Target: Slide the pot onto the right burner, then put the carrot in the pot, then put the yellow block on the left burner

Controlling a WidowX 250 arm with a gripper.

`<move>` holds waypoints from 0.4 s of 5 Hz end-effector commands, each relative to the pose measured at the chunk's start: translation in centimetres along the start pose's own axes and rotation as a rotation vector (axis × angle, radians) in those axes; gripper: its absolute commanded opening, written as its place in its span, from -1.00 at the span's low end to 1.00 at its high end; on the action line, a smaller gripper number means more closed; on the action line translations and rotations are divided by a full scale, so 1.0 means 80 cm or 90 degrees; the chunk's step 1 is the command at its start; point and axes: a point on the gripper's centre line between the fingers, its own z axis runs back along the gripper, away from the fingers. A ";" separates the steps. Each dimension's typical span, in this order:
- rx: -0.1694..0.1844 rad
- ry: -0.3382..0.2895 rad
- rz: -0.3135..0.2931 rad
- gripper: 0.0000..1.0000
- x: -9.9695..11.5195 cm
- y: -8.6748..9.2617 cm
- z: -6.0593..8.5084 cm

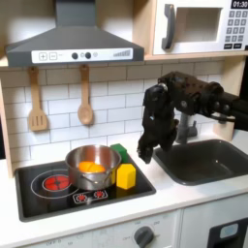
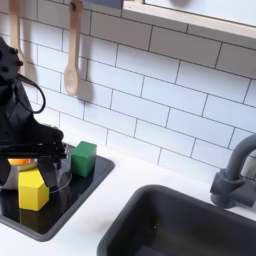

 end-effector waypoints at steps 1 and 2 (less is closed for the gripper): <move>-0.021 -0.099 -0.016 1.00 0.014 -0.005 0.019; -0.031 -0.138 -0.022 1.00 0.013 -0.007 0.028</move>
